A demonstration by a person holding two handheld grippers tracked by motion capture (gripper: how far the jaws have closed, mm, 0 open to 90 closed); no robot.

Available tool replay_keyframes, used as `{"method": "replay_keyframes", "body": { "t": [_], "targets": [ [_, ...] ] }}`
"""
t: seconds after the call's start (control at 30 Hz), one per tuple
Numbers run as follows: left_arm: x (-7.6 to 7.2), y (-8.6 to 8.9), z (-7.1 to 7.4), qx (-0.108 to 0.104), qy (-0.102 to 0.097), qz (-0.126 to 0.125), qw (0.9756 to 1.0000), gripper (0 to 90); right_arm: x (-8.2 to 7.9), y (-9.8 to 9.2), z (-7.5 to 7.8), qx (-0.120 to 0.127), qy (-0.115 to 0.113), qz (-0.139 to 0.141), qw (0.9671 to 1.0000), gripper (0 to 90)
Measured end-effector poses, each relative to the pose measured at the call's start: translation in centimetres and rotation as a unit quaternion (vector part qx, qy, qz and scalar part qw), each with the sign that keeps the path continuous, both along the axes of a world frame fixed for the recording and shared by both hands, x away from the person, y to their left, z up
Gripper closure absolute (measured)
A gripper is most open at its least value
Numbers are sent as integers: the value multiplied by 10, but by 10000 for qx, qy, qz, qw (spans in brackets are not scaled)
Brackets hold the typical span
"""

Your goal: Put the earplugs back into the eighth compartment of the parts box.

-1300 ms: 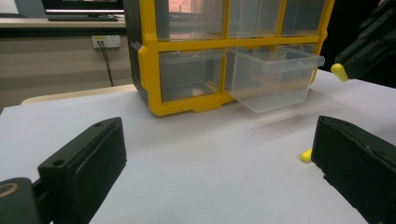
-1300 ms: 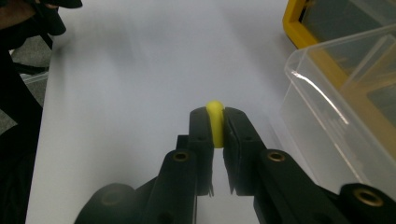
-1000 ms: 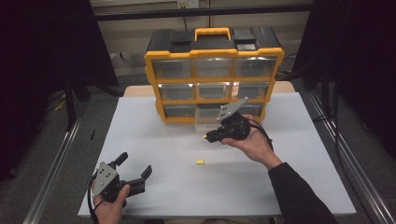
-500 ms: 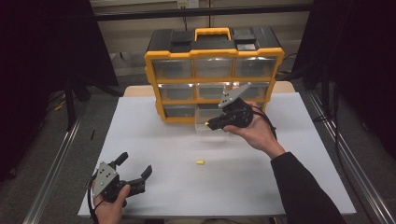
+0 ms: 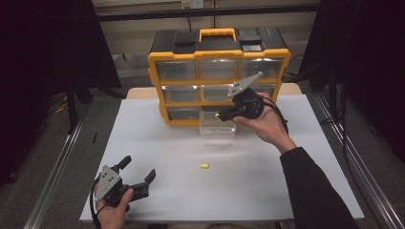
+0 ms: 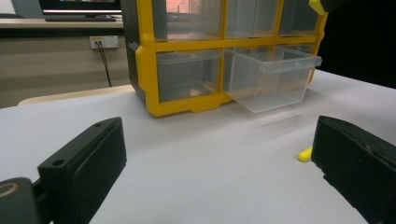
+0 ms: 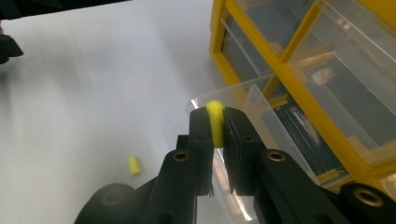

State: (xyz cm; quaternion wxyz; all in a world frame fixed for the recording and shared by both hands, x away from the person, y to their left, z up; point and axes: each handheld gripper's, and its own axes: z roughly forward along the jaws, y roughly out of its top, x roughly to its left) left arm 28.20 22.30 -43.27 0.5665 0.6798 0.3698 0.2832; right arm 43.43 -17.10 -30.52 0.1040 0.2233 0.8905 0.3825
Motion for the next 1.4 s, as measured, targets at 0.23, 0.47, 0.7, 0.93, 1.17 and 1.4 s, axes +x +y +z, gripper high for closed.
{"method": "replay_keyframes", "body": {
  "t": [0.23, 0.47, 0.7, 0.93, 1.17, 1.4],
  "targets": [
    [0, -1, 0, -49, 14, 6, 10000, 34, 14, 5, 0, -224, 72, -32, 9997, 814],
    [0, 1, 0, -23, -22, 14, 10000, 34, 30, 13, -5, -499, 203, -154, 9984, 815],
    [0, 0, 1, -90, -30, 6, 10000, 34, 35, 20, -14, -704, 253, -44, 9972, 813],
    [0, 0, 1, -88, -28, 11, 10000, 34, 39, 24, -28, -1009, 426, -24, 9940, 813],
    [0, 1, 0, -78, -3, 8, 10000, 34, 48, 25, -38, -1161, 554, -54, 9917, 811],
    [1, 1, 0, -64, 6, -6, 10000, 34, 56, 22, -48, -1237, 709, -87, 9897, 810]
  ]
}}
